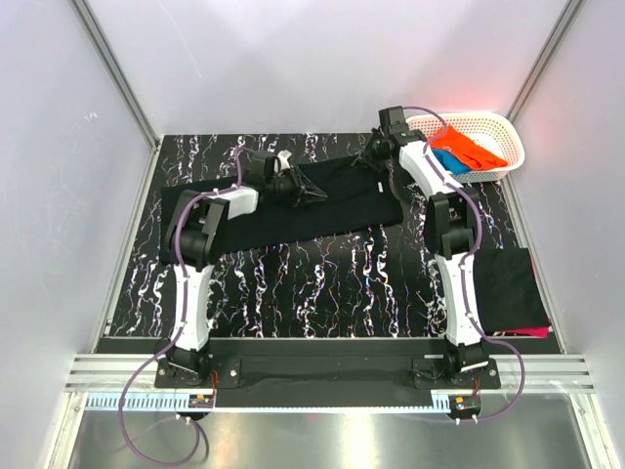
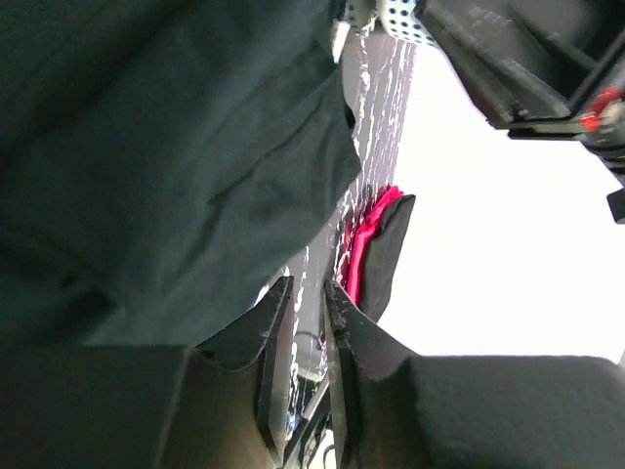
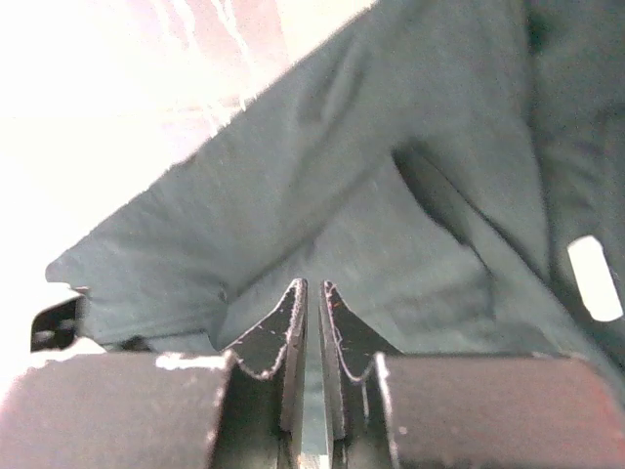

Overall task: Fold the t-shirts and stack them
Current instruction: Fold the tshirt

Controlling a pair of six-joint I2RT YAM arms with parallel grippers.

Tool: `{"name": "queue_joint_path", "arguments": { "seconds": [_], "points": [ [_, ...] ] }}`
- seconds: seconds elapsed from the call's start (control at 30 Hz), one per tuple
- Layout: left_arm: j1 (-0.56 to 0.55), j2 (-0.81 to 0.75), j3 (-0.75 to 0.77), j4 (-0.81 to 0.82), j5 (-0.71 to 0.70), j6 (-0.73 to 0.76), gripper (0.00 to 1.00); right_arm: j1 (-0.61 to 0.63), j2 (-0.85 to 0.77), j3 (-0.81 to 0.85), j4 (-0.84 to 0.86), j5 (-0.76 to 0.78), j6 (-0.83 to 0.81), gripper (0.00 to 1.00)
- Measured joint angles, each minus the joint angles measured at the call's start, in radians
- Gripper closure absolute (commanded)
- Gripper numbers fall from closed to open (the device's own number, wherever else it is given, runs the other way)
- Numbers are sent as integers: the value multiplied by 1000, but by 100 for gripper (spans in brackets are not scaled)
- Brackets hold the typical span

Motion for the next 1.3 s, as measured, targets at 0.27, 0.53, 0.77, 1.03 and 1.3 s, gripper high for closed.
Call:
{"name": "queue_joint_path", "arguments": {
  "seconds": [0.27, 0.53, 0.77, 1.03, 1.3],
  "points": [
    [-3, 135, 35, 163, -8, -141, 81, 2, 150, 122, 7, -60, 35, 88],
    [26, 203, 52, 253, -18, -243, 82, 2, 215, 123, 24, -68, 58, 88],
    [52, 189, 44, 151, -19, -164, 82, 1, 221, 123, 39, -82, 53, 83],
    [77, 106, 57, -16, -13, -22, 79, -1, 221, 143, 27, -85, 14, 78],
    [117, 30, 141, 9, 4, -17, 78, -2, 213, 221, -10, -84, 8, 67]
  ]
}}
